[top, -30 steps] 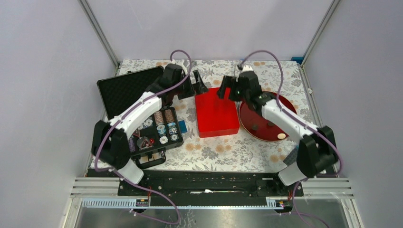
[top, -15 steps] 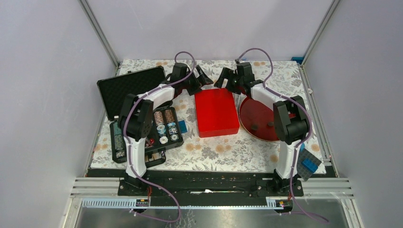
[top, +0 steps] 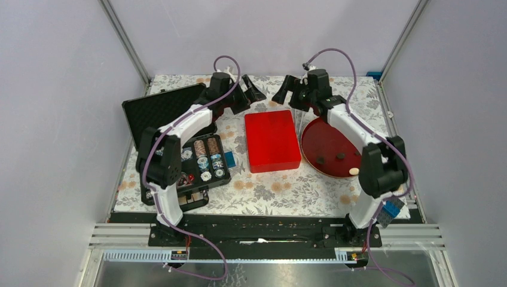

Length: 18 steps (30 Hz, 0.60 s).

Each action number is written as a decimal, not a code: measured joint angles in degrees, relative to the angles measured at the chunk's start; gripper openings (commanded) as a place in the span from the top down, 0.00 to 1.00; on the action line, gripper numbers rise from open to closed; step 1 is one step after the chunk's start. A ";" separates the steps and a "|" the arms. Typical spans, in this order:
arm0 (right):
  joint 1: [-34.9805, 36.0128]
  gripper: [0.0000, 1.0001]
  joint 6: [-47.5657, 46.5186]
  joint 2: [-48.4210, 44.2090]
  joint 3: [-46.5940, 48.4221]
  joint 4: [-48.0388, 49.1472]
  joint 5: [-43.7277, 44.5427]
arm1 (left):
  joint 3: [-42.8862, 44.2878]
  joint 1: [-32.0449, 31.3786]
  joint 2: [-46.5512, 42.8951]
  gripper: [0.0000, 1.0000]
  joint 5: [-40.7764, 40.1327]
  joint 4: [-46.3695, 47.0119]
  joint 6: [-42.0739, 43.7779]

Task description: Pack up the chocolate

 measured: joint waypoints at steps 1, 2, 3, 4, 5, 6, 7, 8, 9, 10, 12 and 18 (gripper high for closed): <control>0.00 0.00 0.02 -1.97 -0.61 0.28 -0.28 | -0.63 0.00 -1.64 0.01 0.07 0.02 0.04; 0.02 0.00 0.04 -4.52 -2.36 1.46 -0.57 | -2.01 0.00 -4.09 0.01 0.11 0.44 0.11; 0.13 0.00 0.11 -7.89 -5.38 2.51 -1.14 | -3.61 0.00 -6.21 0.01 0.26 0.90 0.11; 0.33 0.00 0.31 -10.71 -8.35 3.50 -1.49 | -5.60 -0.11 -8.35 0.01 0.37 1.44 0.07; 0.50 0.00 0.52 -13.79 -12.11 4.72 -1.77 | -8.52 -0.37 -10.60 0.01 0.37 2.78 0.07; 0.79 0.00 0.76 -15.93 -15.28 5.86 -1.90 | -11.58 -0.79 -12.70 0.01 0.35 3.45 0.04; 1.29 0.00 1.05 -18.03 -18.95 6.84 -2.08 | -14.75 -1.49 -14.29 0.01 0.26 4.33 0.04; 2.01 0.01 1.55 -19.82 -23.37 8.48 -2.36 | -17.68 -2.45 -15.26 0.01 0.26 5.01 0.04; 2.69 0.01 2.05 -20.70 -27.10 9.55 -2.67 | -20.13 -3.43 -15.52 0.01 0.37 5.51 0.00; 3.37 0.01 2.56 -20.90 -31.15 10.67 -3.02 | -22.71 -4.50 -15.32 0.01 0.48 6.29 -0.17; 4.24 0.00 3.89 -20.00 -37.59 11.56 -3.74 | -26.97 -6.23 -13.90 0.01 1.14 6.97 -0.74; 4.22 0.00 3.52 -22.43 -38.36 10.88 -4.17 | -28.92 -7.23 -14.47 0.01 3.06 9.57 -2.08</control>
